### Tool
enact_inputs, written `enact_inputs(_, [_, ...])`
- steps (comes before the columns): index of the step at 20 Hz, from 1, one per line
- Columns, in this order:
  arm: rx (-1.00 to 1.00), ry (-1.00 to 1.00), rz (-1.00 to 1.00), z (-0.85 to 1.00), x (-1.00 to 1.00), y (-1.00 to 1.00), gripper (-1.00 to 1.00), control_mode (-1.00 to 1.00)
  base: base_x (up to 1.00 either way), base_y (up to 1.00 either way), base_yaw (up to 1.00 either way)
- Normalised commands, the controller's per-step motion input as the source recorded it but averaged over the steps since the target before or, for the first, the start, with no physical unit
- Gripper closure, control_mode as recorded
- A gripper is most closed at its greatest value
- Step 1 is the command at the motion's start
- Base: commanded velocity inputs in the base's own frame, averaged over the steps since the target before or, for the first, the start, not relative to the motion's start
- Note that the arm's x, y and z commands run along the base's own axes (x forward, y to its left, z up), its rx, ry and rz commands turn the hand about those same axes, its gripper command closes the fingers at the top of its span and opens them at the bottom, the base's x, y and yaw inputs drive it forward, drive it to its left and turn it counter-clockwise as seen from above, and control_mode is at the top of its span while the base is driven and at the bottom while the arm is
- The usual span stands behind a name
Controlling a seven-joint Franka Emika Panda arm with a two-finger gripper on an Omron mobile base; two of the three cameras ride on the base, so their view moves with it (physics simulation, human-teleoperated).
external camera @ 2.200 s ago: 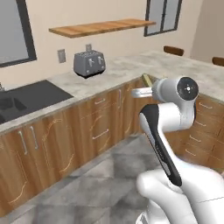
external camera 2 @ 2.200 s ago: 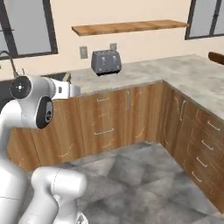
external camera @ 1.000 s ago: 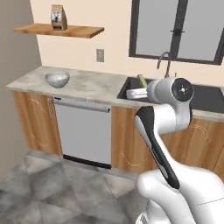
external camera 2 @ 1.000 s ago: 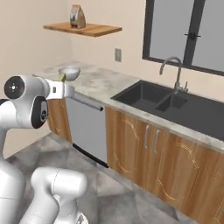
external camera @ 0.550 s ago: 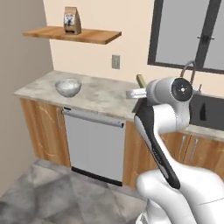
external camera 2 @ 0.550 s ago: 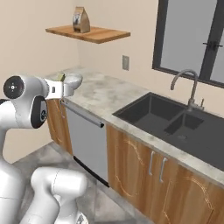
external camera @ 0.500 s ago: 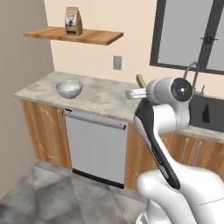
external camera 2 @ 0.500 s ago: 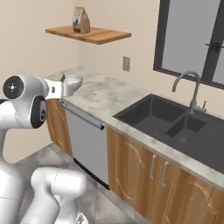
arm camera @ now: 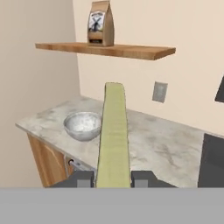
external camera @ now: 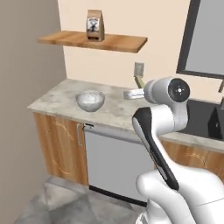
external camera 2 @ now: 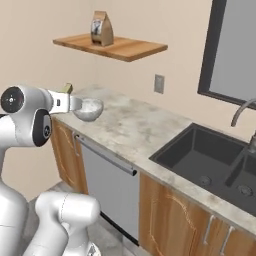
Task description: Pick the egg and butter from the fridge and place them by the bowl for mixing.
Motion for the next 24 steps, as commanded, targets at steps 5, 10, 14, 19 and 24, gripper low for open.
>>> enact_inputs(5, [0.00,0.00,0.00,0.00,0.00,0.00,1.00,1.00,0.69,0.40,-0.23])
enact_inputs(10, [0.00,0.00,0.00,0.00,0.00,0.00,1.00,1.00,0.62,0.38,-0.33])
enact_inputs(14, [0.00,0.00,0.00,0.00,0.00,0.00,1.00,1.00,0.46,0.43,-0.33])
enact_inputs(19, [0.00,0.00,0.00,0.00,0.00,0.00,1.00,1.00,0.39,0.48,-0.36])
enact_inputs(24, [0.00,0.00,0.00,0.00,0.00,0.00,1.00,1.00,0.52,0.41,-0.37])
